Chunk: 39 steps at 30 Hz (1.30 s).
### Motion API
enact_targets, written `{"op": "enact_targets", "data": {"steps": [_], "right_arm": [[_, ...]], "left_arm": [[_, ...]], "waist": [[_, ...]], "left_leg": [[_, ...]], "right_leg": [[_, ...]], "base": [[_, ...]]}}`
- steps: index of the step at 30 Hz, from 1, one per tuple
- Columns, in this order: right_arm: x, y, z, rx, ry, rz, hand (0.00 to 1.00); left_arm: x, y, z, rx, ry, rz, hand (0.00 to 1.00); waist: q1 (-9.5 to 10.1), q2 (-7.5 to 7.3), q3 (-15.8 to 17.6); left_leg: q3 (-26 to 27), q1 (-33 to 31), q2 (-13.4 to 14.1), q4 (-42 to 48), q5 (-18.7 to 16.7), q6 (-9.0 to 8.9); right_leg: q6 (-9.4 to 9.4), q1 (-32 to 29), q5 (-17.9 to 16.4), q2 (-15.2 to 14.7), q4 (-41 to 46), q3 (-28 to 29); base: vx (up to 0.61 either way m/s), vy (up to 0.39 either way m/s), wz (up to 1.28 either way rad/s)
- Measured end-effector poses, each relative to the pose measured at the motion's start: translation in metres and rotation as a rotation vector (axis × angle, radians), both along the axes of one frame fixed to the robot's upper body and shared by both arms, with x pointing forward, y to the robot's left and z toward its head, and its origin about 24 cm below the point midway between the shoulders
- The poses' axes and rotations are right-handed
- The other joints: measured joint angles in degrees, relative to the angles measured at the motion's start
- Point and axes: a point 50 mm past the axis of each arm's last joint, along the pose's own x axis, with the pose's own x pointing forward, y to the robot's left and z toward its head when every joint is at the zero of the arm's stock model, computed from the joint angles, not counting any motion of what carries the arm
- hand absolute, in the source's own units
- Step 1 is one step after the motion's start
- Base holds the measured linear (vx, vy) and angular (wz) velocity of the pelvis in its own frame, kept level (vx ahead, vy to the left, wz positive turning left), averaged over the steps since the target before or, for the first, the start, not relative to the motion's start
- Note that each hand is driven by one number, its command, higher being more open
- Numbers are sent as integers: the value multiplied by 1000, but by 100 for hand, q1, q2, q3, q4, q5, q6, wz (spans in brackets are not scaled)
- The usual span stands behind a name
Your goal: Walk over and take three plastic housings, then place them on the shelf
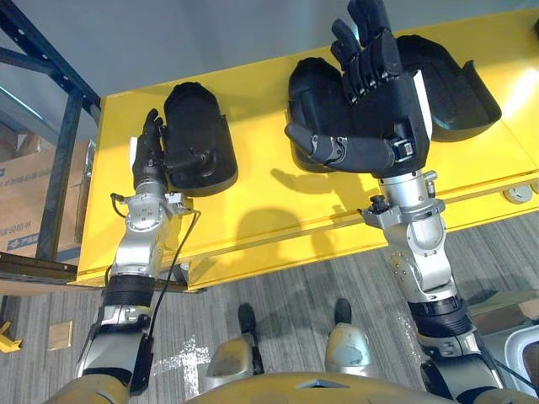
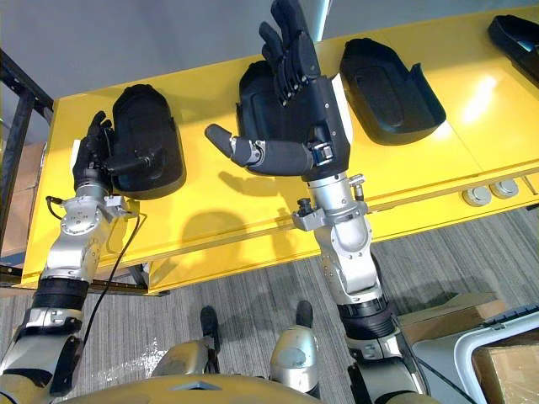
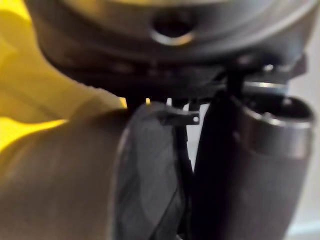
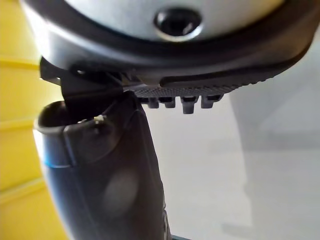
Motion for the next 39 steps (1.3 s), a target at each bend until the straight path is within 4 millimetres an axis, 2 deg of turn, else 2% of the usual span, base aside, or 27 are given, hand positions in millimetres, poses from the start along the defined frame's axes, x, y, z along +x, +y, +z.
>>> {"op": "enact_targets", "data": {"steps": [5, 7, 10, 13, 17, 22, 25, 27, 32, 36, 39], "right_arm": [[-6, -3, -8, 8, 29, -12, 100], [-8, -5, -15, 14, 55, -24, 100], [-11, -7, -23, 51, 88, -46, 100], [-14, -9, -29, 72, 106, -69, 100], [-18, -11, -35, 132, 125, -105, 100], [-17, -12, -35, 158, 131, -139, 100], [-18, -10, -37, 130, 128, -182, 100], [-20, -11, -40, 122, 138, -201, 100], [-28, -14, -59, 109, 211, -285, 100], [-31, -22, -64, 103, 228, -367, 100], [-33, -32, -65, 105, 226, -462, 100]], "left_arm": [[-10, 1, -7, 107, 27, 17, 100], [-20, 6, -11, 139, 32, 56, 100], [-34, 11, 3, 143, -53, 115, 100], [-44, 8, 25, 144, -179, 129, 100], [-67, 4, 50, 162, -388, 160, 100], [-77, 0, 66, 165, -538, 200, 100], [-89, -6, 74, 150, -640, 175, 100], [-98, -11, 75, 129, -690, 157, 100], [-134, -27, 67, 33, -796, 104, 100], [-147, -24, 54, -32, -780, 137, 100], [-152, -23, 46, -42, -742, 159, 100]], "waist": [[8, 54, -71], [19, 56, -227], [103, 45, -409], [182, 44, -504], [220, 35, -851], [260, 12, -1001], [272, -36, -1039], [288, -68, -1085], [327, -144, -1212], [345, -150, -1219], [374, -214, -1260]], "left_leg": [[11, 110, 76, -1, -32, -44], [9, 118, 123, -2, -58, -79], [19, 140, 196, 0, -79, -110], [20, 285, 192, -3, -115, -134], [15, 307, 191, -10, -144, -137], [16, 316, 196, -25, -143, -136], [25, 314, 198, -27, -143, -136], [25, 315, 198, -27, -143, -136], [-5, 319, 198, -30, -147, -142], [-8, 314, 198, -33, -147, -142], [-11, 293, 203, -34, -164, -165]], "right_leg": [[-32, 190, 76, 96, -177, -39], [-48, 251, 98, 150, -283, -75], [-60, 285, 109, 224, -322, -78], [-61, 477, 110, 224, -400, -92], [-59, 571, 111, 228, -518, -148], [-72, 590, 135, 235, -547, -159], [-76, 609, 171, 244, -609, -162], [-76, 617, 172, 244, -620, -166], [-76, 669, 172, 246, -662, -216], [-77, 679, 168, 247, -676, -222], [-93, 662, 150, 250, -679, -231]], "base": [[4, -4, -1], [14, -16, -1], [15, -23, -2], [0, 0, 0], [0, 0, 0], [-21, 0, 0], [0, 0, 0], [0, 0, 0], [3, -2, 3], [-39, -2, 1], [-36, -1, 1]]}}
